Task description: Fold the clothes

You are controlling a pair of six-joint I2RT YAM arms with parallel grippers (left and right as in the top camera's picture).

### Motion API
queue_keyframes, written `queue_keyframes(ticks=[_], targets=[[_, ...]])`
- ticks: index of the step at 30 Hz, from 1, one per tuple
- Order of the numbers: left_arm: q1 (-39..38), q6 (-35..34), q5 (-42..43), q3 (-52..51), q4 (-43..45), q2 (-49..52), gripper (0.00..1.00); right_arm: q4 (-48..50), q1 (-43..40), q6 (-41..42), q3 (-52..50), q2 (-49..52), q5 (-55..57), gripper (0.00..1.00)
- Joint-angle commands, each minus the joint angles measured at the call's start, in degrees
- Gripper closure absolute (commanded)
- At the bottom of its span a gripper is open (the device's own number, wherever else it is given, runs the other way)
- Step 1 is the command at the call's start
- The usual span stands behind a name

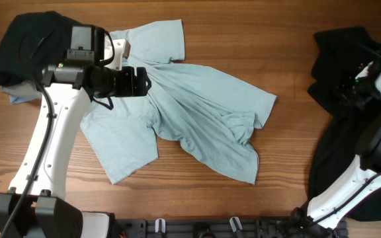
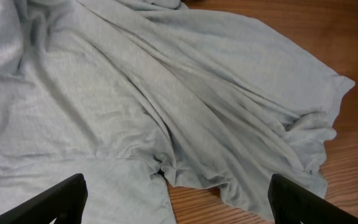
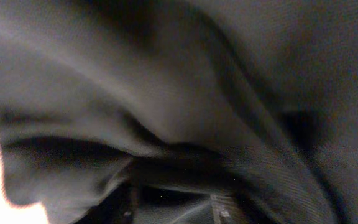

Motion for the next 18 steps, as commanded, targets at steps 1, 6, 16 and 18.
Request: queue_keyframes(ticks=[1, 6, 16, 18], targets=[[-0.04, 0.72, 0.24, 0.24, -0.13, -0.39, 0.06, -0.90, 2.99, -13.90, -0.50, -5.03, -16.46, 0.52], [-0.04, 0.72, -5.22, 0.24, -2.75, -0.42, 0.06, -2.97, 10.62, -12.68, -0.59, -8.39, -16.90, 0.43], [-0.04, 0.70, -7.32, 0.24, -9.90, -0.42, 0.00, -2.34, 25.49, -6.03, -7.45, -3.41, -1.42, 0.20], [-0.04, 0.72, -7.32, 0.24, -9.66, -0.42, 0.00, -2.29, 26.27, -5.99, -7.54, -2.82, -1.49, 0.23]])
